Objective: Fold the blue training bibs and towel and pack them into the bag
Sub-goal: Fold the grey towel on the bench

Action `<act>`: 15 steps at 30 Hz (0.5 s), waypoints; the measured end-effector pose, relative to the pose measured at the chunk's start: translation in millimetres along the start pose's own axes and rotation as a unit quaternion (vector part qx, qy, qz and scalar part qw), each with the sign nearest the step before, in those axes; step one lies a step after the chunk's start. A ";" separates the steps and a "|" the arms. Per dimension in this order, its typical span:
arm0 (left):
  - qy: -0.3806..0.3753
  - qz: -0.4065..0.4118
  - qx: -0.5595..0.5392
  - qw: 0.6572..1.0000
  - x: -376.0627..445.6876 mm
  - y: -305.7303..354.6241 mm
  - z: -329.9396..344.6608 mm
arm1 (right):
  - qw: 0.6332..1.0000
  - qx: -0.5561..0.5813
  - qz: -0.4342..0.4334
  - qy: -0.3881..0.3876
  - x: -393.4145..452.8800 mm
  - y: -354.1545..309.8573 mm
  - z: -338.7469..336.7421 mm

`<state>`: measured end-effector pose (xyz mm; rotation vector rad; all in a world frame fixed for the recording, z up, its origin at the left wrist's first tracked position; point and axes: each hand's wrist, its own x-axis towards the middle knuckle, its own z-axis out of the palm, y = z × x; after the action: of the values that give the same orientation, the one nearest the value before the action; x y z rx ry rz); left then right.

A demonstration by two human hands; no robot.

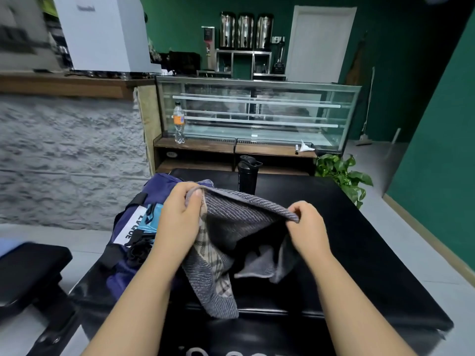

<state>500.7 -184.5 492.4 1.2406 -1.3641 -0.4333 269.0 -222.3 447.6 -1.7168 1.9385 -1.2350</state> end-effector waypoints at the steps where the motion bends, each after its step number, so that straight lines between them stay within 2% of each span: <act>1: 0.013 -0.011 -0.003 1.000 -0.2 -3.1 -2.6 | 1.000 -0.003 0.021 0.012 1.1 7.7 -1.3; 5: 0.061 -0.060 -0.039 0.996 -0.3 -7.8 -9.3 | 0.995 0.002 0.092 0.042 -0.2 29.4 -7.6; 8: 0.055 -0.079 -0.076 0.992 -5.0 -1.2 -3.6 | 0.995 0.037 0.094 0.004 -3.4 27.3 -6.1; 11: -0.024 -0.058 -0.075 0.995 -9.8 -1.0 9.9 | 0.995 0.080 0.038 -0.046 -4.3 8.6 -2.9; 15: -0.192 0.016 0.005 0.981 -16.4 -1.7 30.0 | 0.986 0.100 -0.017 -0.133 -9.0 -27.1 -0.3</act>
<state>470.9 -183.6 475.6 1.1801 -1.7100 -0.6678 289.5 -212.2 464.8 -1.7170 1.5848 -1.1043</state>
